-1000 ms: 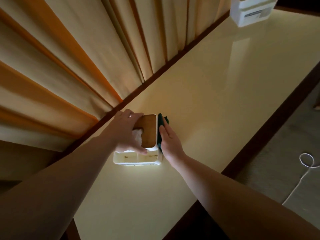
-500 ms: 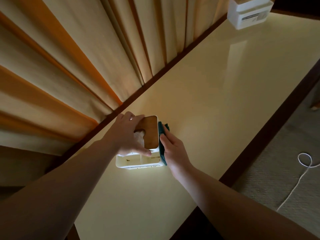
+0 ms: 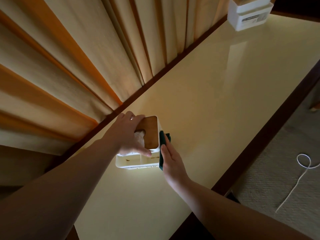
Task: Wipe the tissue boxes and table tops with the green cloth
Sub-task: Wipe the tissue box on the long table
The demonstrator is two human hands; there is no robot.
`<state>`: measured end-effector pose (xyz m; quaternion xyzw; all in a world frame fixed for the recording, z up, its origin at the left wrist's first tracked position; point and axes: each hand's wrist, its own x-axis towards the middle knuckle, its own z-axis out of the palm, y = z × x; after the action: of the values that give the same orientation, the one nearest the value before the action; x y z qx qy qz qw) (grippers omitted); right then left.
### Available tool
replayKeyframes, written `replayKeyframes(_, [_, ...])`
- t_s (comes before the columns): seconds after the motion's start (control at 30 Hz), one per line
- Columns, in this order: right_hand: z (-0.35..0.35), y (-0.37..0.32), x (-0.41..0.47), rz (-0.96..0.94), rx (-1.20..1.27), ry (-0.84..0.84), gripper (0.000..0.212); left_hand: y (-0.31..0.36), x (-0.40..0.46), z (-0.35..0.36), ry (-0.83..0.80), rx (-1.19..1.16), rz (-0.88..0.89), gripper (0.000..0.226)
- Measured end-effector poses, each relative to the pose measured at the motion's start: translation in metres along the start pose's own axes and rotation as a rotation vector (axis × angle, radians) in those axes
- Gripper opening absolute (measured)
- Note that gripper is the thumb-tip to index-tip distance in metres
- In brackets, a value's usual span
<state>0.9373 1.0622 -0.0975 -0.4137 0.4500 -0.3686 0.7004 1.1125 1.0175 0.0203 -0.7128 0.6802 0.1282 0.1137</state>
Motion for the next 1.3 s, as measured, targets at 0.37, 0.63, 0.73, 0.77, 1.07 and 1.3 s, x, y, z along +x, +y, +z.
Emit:
replayKeyframes(0.37, [-0.002, -0.036, 0.048, 0.007, 0.066, -0.032, 0.038, 0.000, 0.003, 0.002, 0.016, -0.051, -0.009, 0.138])
replayKeyframes(0.63, [-0.002, -0.005, 0.012, 0.004, -0.005, 0.007, 0.048, 0.000, 0.004, 0.003, 0.011, -0.021, -0.025, 0.142])
replayKeyframes(0.73, [-0.002, -0.006, 0.000, -0.015, 0.029, -0.004, 0.047, 0.001, 0.005, 0.001, 0.005, -0.015, -0.024, 0.142])
replayKeyframes(0.77, [-0.001, -0.010, 0.000, -0.025, 0.040, -0.008, 0.047, 0.001, 0.004, 0.001, 0.006, -0.016, -0.023, 0.143])
replayKeyframes(1.07, [0.004, -0.045, 0.053, 0.027, 0.104, -0.012, 0.041, 0.000, 0.005, 0.003, 0.004, -0.026, -0.019, 0.142])
replayKeyframes(1.3, [-0.001, -0.014, 0.020, 0.001, -0.003, -0.004, 0.050, 0.002, 0.004, 0.001, -0.001, -0.025, -0.035, 0.141])
